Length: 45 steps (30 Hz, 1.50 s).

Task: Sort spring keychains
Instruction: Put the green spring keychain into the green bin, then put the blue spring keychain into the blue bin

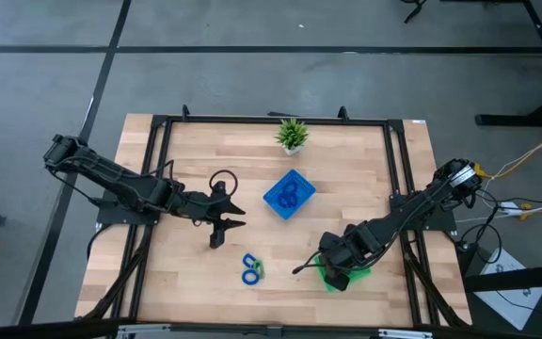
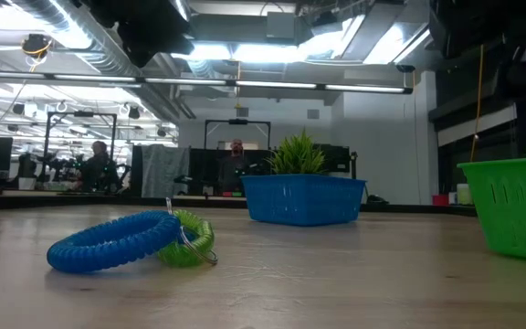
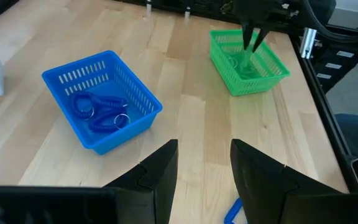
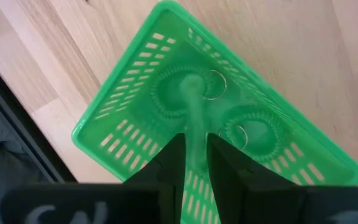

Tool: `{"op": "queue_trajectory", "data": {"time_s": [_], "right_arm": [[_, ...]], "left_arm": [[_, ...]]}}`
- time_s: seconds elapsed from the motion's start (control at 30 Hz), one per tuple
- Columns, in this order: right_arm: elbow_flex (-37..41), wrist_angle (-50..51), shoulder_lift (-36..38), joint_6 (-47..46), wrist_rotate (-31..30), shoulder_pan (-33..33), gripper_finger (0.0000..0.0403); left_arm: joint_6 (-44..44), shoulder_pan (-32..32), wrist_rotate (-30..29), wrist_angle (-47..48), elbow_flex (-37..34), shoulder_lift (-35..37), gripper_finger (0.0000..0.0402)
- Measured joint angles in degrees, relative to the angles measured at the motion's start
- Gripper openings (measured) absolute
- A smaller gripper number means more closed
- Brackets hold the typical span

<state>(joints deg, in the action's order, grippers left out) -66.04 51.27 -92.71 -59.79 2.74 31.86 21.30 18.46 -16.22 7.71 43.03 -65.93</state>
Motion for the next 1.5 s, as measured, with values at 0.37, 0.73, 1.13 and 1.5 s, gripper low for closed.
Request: {"op": "queue_trajectory", "data": {"time_s": [0.37, 0.73, 1.13, 1.5], "right_arm": [[0.00, -0.02, 0.00, -1.14, 0.44, 0.00, 0.0111], [0.00, -0.89, -0.02, -1.20, 0.42, 0.00, 0.0128], [0.00, -14.51, -0.03, 6.26, -3.15, -0.89, 0.0128], [-0.02, -29.72, -0.04, 19.79, -8.21, -0.96, 0.0128]], "left_arm": [[0.00, 0.00, -0.67, 0.00, 0.00, 0.00, 0.0143], [0.56, 0.00, 0.61, -0.04, 0.00, 0.00, 0.0143], [0.66, 0.00, 3.95, -0.18, 0.00, 0.00, 0.0143], [0.57, 0.00, 6.09, -0.18, 0.00, 0.00, 0.0143]]}}
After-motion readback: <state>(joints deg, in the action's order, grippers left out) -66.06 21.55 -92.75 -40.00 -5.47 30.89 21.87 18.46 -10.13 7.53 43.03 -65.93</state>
